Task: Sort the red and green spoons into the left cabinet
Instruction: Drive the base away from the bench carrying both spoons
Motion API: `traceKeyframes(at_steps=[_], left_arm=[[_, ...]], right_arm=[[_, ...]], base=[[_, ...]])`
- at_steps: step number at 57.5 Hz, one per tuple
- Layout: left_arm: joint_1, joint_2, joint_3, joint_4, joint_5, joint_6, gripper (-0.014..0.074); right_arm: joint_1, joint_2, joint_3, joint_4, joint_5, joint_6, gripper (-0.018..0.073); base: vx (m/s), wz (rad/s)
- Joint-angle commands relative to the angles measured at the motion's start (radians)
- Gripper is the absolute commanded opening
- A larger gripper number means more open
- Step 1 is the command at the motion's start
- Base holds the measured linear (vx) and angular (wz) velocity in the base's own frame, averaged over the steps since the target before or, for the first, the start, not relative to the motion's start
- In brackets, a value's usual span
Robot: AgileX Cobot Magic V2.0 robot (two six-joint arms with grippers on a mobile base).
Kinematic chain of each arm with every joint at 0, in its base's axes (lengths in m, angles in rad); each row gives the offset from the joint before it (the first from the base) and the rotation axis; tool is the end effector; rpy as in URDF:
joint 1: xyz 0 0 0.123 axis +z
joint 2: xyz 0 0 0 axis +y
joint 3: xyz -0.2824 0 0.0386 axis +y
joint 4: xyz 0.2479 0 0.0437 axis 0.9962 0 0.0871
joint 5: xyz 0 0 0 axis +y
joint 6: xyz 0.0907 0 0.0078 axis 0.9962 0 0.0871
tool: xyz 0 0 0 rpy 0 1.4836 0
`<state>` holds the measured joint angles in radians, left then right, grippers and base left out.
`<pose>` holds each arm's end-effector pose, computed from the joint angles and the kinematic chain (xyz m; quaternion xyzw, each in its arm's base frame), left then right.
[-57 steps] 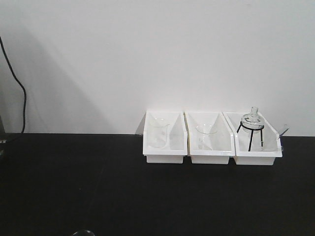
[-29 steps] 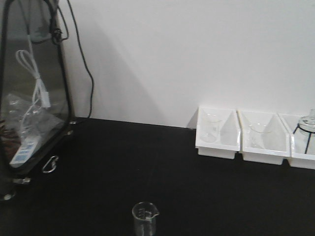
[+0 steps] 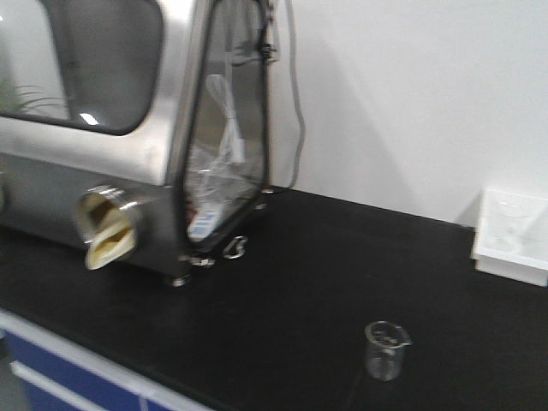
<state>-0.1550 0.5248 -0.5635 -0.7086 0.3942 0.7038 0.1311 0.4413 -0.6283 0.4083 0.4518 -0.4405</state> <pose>0.1028 -0.0392 0.3353 0.1524 0.7506 -0.1349 0.6286 0.0825 0.0268 0.3545 -0.1320 0.7441 0.0859 0.6493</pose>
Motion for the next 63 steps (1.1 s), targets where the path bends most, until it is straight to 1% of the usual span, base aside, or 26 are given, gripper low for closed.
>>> traceKeyframes(at_steps=[1, 42, 63], left_arm=[[-0.005, 0.004, -0.028, -0.025, -0.061, -0.008, -0.0001], [-0.005, 0.004, -0.028, -0.025, -0.061, -0.008, -0.0001], [-0.005, 0.004, -0.028, -0.025, -0.061, -0.008, -0.0001]], right_arm=[[-0.005, 0.006, -0.028, 0.011, -0.075, 0.001, -0.0003], [-0.005, 0.006, -0.028, 0.011, -0.075, 0.001, -0.0003], [-0.005, 0.006, -0.028, 0.011, -0.075, 0.001, -0.0003]], base=[[-0.16, 0.58], [-0.14, 0.67], [-0.04, 0.72]])
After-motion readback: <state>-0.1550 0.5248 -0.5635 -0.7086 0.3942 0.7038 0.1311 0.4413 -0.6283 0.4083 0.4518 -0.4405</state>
